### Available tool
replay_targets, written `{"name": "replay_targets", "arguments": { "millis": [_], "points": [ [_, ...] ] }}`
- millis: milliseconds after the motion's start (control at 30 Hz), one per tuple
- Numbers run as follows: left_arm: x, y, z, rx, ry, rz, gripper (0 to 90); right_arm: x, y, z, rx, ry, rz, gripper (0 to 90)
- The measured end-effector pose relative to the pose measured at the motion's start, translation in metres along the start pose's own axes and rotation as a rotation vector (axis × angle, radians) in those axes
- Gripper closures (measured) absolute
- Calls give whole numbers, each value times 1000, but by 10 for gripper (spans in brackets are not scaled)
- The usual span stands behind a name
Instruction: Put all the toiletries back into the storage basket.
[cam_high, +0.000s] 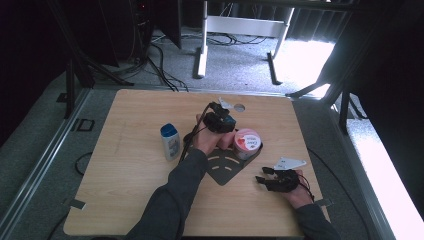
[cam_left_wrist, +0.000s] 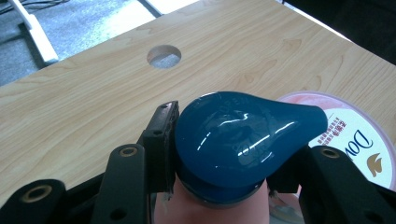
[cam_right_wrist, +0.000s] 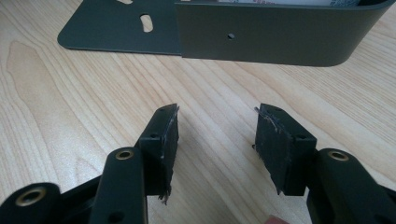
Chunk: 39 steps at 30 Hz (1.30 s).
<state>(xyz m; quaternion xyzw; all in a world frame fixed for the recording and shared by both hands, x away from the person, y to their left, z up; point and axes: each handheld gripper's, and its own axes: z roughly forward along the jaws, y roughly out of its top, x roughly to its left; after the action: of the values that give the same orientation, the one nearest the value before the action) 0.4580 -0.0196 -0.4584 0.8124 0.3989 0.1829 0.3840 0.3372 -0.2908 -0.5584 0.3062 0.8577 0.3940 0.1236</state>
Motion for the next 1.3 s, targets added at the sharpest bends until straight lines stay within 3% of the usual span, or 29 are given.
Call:
{"name": "replay_targets", "arguments": {
  "millis": [533, 900, 1067, 1300],
  "points": [
    [-1, -2, -5, 6, -24, -6, 376, 0, 0, 0, 1, -2, -2, 487],
    [0, -11, -13, 22, -38, 8, 369, 0, 0, 0, 2, -4, -3, 486],
    [-1, -15, -20, 39, -34, 41, 405, 0, 0, 0, 1, 0, 0, 485],
    [2, -21, -27, 54, -43, 52, 436, 0, 0, 0, 1, -1, -1, 485]
  ]
}}
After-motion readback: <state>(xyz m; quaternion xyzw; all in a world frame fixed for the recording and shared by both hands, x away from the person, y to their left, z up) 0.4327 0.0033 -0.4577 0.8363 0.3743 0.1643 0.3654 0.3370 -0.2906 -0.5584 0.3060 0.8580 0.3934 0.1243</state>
